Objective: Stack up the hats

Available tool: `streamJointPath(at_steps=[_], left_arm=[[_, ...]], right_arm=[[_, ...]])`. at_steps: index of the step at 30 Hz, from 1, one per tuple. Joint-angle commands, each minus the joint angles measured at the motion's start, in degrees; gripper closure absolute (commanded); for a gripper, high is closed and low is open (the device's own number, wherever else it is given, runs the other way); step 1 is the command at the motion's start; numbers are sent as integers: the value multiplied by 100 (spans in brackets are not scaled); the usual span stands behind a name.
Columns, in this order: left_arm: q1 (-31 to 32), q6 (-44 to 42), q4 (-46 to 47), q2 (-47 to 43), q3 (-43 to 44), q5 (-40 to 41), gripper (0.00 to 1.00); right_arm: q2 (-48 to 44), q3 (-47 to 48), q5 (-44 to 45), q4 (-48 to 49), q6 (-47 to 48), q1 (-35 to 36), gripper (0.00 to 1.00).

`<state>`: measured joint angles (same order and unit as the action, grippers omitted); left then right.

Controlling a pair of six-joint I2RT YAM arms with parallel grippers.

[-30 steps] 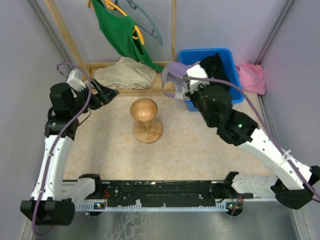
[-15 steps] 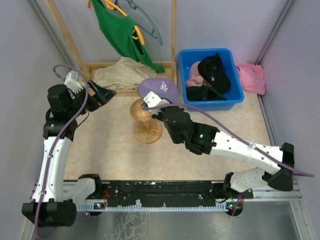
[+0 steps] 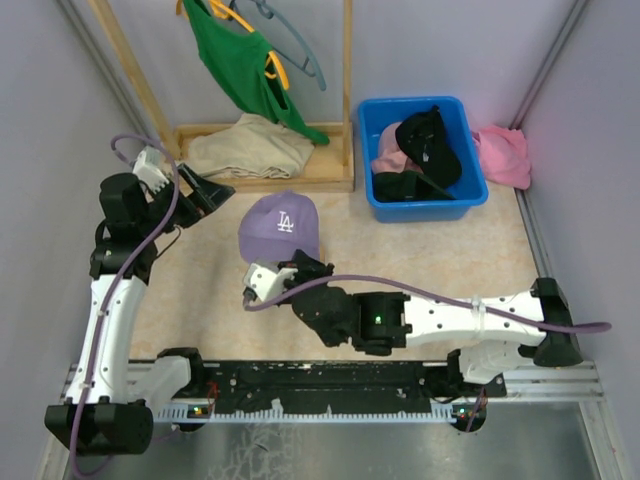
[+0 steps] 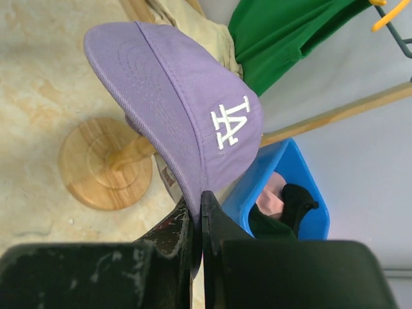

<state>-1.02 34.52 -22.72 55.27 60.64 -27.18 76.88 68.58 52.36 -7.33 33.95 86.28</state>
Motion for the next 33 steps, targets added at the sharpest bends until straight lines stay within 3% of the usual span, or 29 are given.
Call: streamJointPath(at_steps=[1,5,10,12,16,22,26,33], left_arm=[[-22,96,253,-127,-192,-124,1],[-23,108,294,-142,-254,-151,1],[-24,116,362,-89,-317,-202,1],[-22,162,459,-61,-370,-251,1],[-25,213,689,-33,-488,-415,1],[-28,197,804,15,-643,-461,1],[-28,188,1014,150,-806,-557,1],[-11,-216,1337,1084,-447,-1085,2]], right_arm=[[-129,-209,507,14,69,356,100],[-178,-576,788,-378,-414,508,96],[-526,-883,784,-917,-1322,720,59],[-678,-933,680,-1026,-1655,723,50],[-1020,-1080,341,-918,-2013,724,43],[-1664,-1213,-245,-905,-3446,609,34],[-1992,-1321,-1315,-1206,-5010,-79,30],[-2970,-2118,-2967,-510,-6043,-1206,27]])
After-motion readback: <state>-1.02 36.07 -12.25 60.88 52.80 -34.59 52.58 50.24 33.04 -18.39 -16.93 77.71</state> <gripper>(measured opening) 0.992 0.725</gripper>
